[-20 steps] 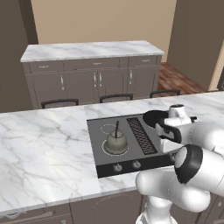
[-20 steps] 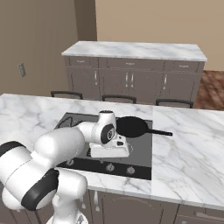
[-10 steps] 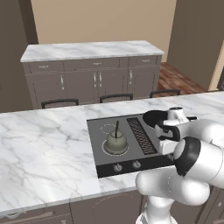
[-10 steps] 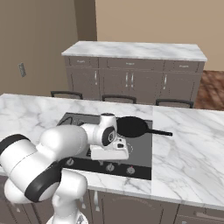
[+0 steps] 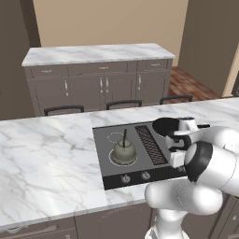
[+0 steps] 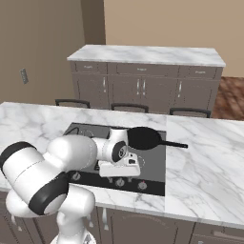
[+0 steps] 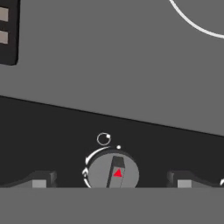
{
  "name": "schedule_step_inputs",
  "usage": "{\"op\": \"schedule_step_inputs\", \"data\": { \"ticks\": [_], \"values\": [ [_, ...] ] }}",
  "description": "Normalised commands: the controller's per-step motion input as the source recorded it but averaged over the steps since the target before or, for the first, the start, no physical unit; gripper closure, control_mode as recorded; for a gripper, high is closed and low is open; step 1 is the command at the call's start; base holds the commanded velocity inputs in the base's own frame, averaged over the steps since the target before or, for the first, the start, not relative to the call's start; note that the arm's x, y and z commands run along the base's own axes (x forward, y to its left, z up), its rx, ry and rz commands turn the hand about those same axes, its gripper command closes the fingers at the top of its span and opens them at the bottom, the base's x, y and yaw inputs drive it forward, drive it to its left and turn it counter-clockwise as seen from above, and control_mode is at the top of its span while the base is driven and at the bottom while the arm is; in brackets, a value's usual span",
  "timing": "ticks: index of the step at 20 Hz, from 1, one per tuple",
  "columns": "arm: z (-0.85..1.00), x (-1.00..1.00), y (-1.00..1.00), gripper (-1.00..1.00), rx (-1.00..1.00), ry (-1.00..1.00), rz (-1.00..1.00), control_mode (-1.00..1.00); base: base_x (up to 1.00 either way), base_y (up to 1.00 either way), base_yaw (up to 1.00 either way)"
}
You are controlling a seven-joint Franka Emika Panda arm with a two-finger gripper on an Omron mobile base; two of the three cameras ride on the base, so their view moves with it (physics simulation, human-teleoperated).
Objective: Pick the pan from the cabinet and place it on the stove. Then turn on the stove burner for the pan.
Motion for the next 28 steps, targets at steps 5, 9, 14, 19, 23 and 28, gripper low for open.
{"op": "schedule_step_inputs", "data": {
  "ticks": [5, 9, 14, 19, 23, 28],
  "values": [
    [-0.14, 0.0, 0.0, -1.0, 0.0, 0.0, 0.01, -1.0, 0.0, 0.0, 0.0],
    [-0.11, 0.0, 0.0, -1.0, 0.0, 0.0, 0.0, -1.0, 0.0, 0.0, 0.0],
    [-0.16, -0.01, 0.0, -1.0, 0.0, 0.0, 0.0, -1.0, 0.0, 0.0, 0.0],
    [-0.16, -0.13, 0.0, -1.0, 0.0, 0.0, 0.0, -1.0, 0.0, 0.0, 0.0],
    [-0.15, -0.22, 0.0, -1.0, 0.0, 0.0, 0.0, -1.0, 0.0, 0.0, 0.0],
    [-0.12, -0.25, 0.0, -1.0, 0.0, 0.0, 0.0, -1.0, 0.0, 0.0, 0.0]
  ]
}}
